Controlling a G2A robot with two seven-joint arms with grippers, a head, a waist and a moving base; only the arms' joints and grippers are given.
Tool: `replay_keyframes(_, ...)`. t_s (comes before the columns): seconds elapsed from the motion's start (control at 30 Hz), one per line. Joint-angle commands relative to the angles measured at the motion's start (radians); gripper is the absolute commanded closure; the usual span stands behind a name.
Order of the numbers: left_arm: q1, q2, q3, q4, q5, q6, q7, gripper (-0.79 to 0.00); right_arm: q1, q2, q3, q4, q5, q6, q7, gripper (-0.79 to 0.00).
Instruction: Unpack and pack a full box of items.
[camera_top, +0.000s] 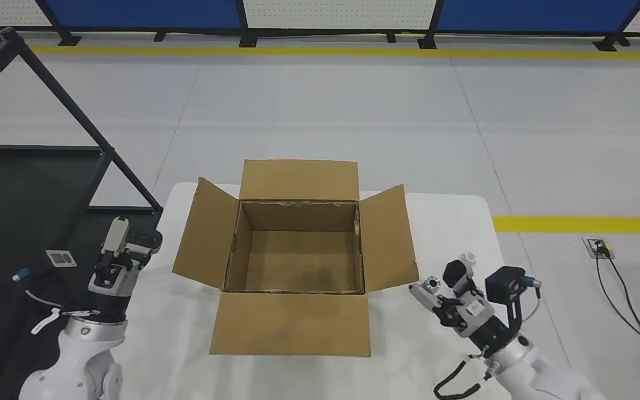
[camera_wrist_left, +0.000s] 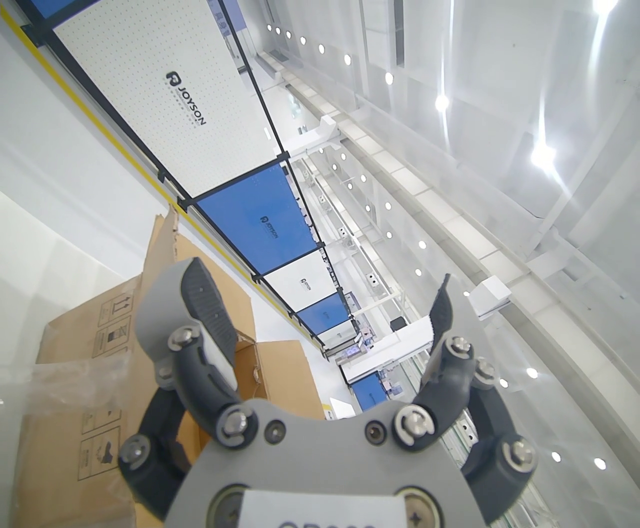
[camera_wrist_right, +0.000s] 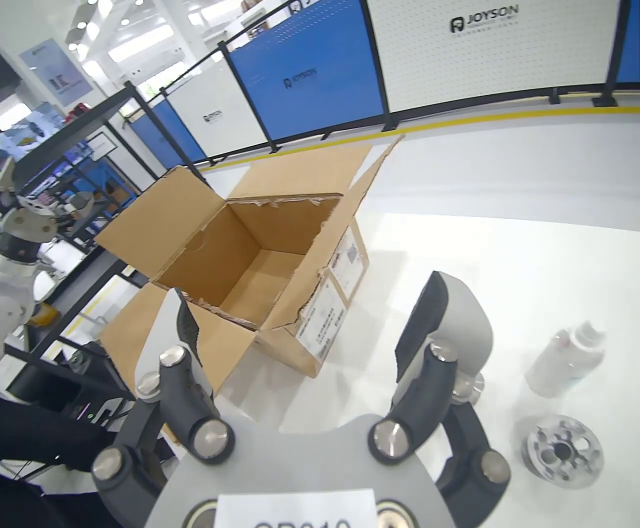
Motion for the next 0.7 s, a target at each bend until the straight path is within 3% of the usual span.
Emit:
replay_keyframes(0.0,0.0,0.0,-0.003,0.002,-0.004,0.0,0.0,-0.785,0.013,0.006,-0.001,0.01,0.044,-0.057,0.018,-0.785)
replay_keyframes(0.13,0.001,0.0,-0.008,0.004,-0.007,-0.004,0.001,-0.785,0.042,0.017,0.001,0.028,0.111,-0.113,0.056,-0.785)
replay_keyframes(0.27,0.002,0.0,-0.008,0.003,-0.009,-0.004,0.003,-0.785,0.083,0.024,-0.005,0.057,0.108,-0.036,0.098,-0.785)
replay_keyframes(0.67,0.006,0.001,-0.016,0.0,-0.015,-0.007,0.004,-0.785,0.22,0.051,-0.051,0.182,0.211,0.03,0.301,-0.785)
